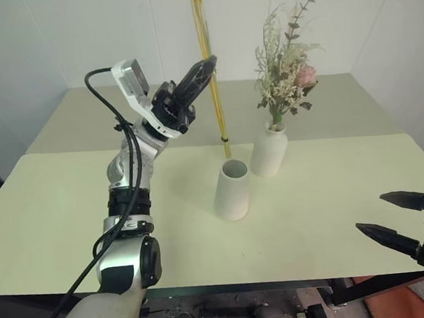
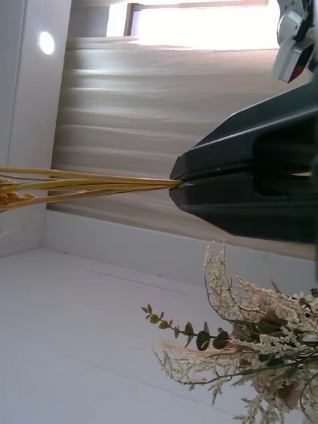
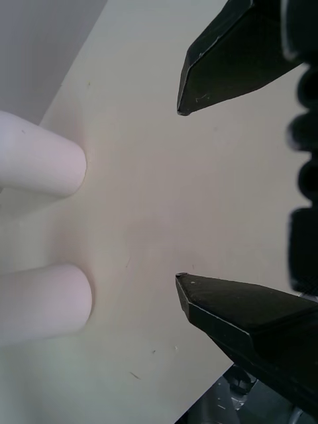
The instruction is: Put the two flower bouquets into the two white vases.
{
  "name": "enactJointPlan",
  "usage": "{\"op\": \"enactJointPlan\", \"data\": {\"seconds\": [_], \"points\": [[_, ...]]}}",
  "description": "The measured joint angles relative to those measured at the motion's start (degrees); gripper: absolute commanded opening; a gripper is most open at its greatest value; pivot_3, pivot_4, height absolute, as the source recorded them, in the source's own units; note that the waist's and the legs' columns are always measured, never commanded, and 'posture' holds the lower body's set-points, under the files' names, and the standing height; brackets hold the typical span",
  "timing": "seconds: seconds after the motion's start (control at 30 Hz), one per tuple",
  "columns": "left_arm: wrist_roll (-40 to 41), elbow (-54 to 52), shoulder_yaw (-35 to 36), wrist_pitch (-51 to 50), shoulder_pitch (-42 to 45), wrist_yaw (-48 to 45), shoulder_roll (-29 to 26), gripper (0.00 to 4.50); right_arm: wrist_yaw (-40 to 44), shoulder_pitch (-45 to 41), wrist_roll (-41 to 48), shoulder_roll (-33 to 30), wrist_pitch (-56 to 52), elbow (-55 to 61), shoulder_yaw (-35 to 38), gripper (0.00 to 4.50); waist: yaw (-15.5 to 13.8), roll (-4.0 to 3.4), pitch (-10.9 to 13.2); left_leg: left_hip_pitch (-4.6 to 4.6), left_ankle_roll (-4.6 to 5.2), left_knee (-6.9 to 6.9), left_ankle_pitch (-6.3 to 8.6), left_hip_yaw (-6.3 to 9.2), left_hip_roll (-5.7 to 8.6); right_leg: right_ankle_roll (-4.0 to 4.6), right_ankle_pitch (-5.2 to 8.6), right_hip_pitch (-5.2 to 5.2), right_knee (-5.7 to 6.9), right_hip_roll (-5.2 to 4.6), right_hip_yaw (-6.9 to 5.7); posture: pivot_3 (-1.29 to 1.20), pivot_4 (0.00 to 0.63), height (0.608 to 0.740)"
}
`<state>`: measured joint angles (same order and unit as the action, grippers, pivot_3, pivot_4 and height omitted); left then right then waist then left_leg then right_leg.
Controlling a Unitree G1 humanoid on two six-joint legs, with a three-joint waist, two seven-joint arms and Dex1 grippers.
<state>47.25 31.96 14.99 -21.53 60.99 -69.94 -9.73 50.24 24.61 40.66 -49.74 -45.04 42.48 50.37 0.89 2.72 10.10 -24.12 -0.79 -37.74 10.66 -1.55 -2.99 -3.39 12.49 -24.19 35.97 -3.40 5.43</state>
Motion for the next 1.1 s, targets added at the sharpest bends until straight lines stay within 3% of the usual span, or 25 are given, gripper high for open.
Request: {"op": "enactJointPlan", "data": {"seconds": [0.37, 0.5, 0.7, 0.87, 1.1], "points": [[-4.44, 1.35, -3.33, 0.73, -0.75, -6.63, 0.48, 0.02, -2.32, 0.28, -2.23, 1.2, 2.09, 0.38, -0.02, 4.5, 0.03, 0.0, 0.0, -0.01, 0.0, -0.01, 0.0, 0.04, 0.02, 0.07, 0.04, 0.01, -0.01, 0.0, 0.0, 0.0, 0.15, 0.74], [-8.55, 3.0, -5.34, 4.73, -1.93, -8.2, 0.39, 0.97, -3.0, -0.92, -2.66, 1.27, 2.99, 0.2, -0.25, 4.5, 0.02, 0.0, 0.0, -0.01, 0.0, -0.01, 0.0, 0.04, 0.03, 0.07, 0.04, 0.02, -0.01, 0.0, 0.01, 0.0, 0.15, 0.74], [-13.76, 3.88, -8.52, 8.98, -3.26, -10.04, -0.02, 2.92, -3.13, -1.96, -3.4, 1.26, 3.37, -0.42, -1.49, 4.5, 0.0, 0.0, 0.0, -0.06, 0.0, -0.01, 0.0, 0.06, 0.03, 0.07, 0.04, -0.01, -0.04, 0.0, 0.0, 0.0, 0.15, 0.74], [-16.93, 1.31, -11.56, 8.74, -5.38, -13.32, -5.69, 4.48, -3.11, -2.16, -3.72, 1.25, 3.4, -0.58, -2.45, 4.5, 0.45, -0.05, -0.03, -0.02, 0.0, 0.0, 0.0, 0.08, 0.02, 0.07, 0.04, -0.01, 0.0, 0.01, 0.01, 0.0, 0.15, 0.74], [-15.96, -1.46, -8.95, 7.43, -11.3, -12.23, -10.02, 4.48, -2.93, -2.4, -4.96, 1.17, 3.92, -1.42, -2.8, 4.5, 0.15, -0.05, -0.03, -0.06, 0.0, 0.0, 0.0, 0.08, 0.01, 0.07, 0.04, -0.05, 0.0, 0.0, 0.0, 0.0, 0.15, 0.74]]}}
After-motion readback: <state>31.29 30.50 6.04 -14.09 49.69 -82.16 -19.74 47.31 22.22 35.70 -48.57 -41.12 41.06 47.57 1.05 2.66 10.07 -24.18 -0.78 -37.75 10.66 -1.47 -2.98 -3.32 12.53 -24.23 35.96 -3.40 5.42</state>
